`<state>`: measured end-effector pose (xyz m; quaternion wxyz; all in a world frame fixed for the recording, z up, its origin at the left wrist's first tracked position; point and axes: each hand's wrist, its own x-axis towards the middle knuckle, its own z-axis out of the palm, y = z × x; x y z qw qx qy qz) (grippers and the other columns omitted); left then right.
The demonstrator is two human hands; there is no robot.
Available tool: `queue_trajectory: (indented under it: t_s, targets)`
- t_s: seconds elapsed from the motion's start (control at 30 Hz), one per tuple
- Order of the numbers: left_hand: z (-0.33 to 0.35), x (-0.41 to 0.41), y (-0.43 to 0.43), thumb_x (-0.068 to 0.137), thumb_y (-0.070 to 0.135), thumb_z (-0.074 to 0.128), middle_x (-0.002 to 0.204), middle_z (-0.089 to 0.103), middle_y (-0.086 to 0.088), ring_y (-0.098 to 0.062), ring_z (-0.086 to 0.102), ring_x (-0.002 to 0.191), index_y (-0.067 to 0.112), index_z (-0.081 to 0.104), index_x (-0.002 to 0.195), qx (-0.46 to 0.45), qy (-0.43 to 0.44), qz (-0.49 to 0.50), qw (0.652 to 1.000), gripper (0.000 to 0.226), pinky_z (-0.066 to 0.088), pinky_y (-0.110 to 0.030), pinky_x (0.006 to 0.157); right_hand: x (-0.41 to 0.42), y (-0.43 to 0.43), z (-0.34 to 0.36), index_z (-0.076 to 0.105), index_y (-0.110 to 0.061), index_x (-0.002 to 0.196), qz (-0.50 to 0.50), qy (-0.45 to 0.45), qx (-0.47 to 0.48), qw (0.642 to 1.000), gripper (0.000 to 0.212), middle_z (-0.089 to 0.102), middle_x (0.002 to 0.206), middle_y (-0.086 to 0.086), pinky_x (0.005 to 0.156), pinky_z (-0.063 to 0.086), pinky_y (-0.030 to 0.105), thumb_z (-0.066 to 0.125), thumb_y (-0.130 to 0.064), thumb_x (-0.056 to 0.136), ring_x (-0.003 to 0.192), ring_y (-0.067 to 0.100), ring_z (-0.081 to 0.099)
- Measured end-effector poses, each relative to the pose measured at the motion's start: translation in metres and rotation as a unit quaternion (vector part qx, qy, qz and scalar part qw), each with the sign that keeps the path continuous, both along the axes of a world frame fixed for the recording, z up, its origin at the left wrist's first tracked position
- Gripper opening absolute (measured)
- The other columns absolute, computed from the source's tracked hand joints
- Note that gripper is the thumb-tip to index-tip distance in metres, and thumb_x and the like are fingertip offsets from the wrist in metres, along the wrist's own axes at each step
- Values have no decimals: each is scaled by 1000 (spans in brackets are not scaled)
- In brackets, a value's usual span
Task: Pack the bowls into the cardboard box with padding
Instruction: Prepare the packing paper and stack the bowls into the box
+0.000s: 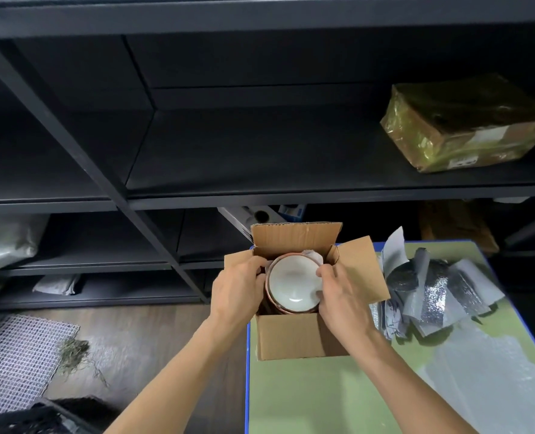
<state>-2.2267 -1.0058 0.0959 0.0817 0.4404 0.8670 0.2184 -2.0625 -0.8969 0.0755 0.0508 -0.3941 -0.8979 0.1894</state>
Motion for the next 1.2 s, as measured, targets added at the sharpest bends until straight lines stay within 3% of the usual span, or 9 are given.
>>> queue_trajectory:
  t_s: [0.07, 0.17, 0.27, 0.43, 0.57, 0.87, 0.97, 1.03, 1.2]
  targets:
    - [-7, 3, -9, 98, 23, 58, 119, 52, 8, -7, 52, 77, 25, 68, 119, 4, -17, 0, 1000, 24, 37, -17, 60, -1, 2, -3, 60, -2, 112, 2, -1, -11, 1000, 25, 49, 112, 12, 68, 46, 37, 63, -1, 88, 86, 30, 56]
    - [-15, 6, -15, 98, 31, 59, 112, 35, 7, -11, 52, 69, 23, 67, 117, -19, -25, 16, 999, 23, 45, -23, 58, -4, 4, -6, 61, -1, 111, 0, -8, -14, 1000, 21, 46, 112, 10, 66, 46, 37, 59, 0, 90, 81, 29, 55]
    - [-16, 9, -17, 99, 40, 54, 106, 31, 8, -10, 47, 69, 26, 69, 110, -24, -17, 21, 999, 23, 34, -20, 53, -5, 2, -6, 60, 0, 113, 0, -6, -4, 1000, 25, 47, 109, 12, 62, 45, 38, 59, 4, 88, 77, 30, 55]
    - [-16, 10, -14, 96, 41, 60, 102, 31, 7, -10, 43, 79, 24, 67, 100, -9, 3, 19, 1000, 19, 37, -21, 57, -6, -2, -8, 62, -1, 112, -3, -10, 24, 1000, 32, 51, 104, 13, 60, 47, 39, 64, 10, 81, 74, 30, 55]
    - [-16, 10, -6, 91, 37, 67, 99, 32, 6, -11, 41, 82, 20, 65, 91, -4, -3, 24, 1000, 17, 34, -20, 55, -8, 4, -12, 59, 0, 116, -6, -11, 6, 1000, 35, 48, 113, 12, 66, 52, 45, 59, 12, 83, 77, 32, 58]
    - [-19, 11, -5, 90, 35, 70, 104, 32, 6, -11, 44, 83, 19, 66, 95, -4, -41, 39, 998, 17, 31, -20, 57, -12, 9, -6, 59, -4, 113, 23, -58, 26, 998, 36, 47, 114, 8, 59, 48, 43, 57, 12, 81, 75, 31, 58]
    - [-18, 9, -7, 95, 33, 64, 104, 32, 5, -12, 45, 81, 18, 67, 104, 2, -41, 36, 999, 18, 36, -22, 61, -9, 6, -2, 55, -8, 122, 29, -68, 41, 996, 32, 47, 116, 7, 61, 42, 34, 56, 0, 91, 85, 27, 57]
    - [-17, 9, -11, 98, 32, 57, 104, 32, 5, -12, 44, 82, 19, 66, 111, -2, -30, 34, 999, 21, 37, -24, 62, -7, 0, 0, 53, -9, 127, 21, -64, 53, 996, 32, 50, 114, 9, 68, 46, 34, 57, -16, 95, 94, 27, 54]
    - [-18, 17, -11, 98, 29, 50, 112, 36, 1, -17, 46, 92, 18, 66, 99, -64, 15, 21, 998, 20, 45, -29, 64, -19, -18, 8, 39, -3, 143, 22, -135, 57, 989, 73, 54, 123, 14, 82, 48, 35, 50, -58, 95, 106, 29, 52]
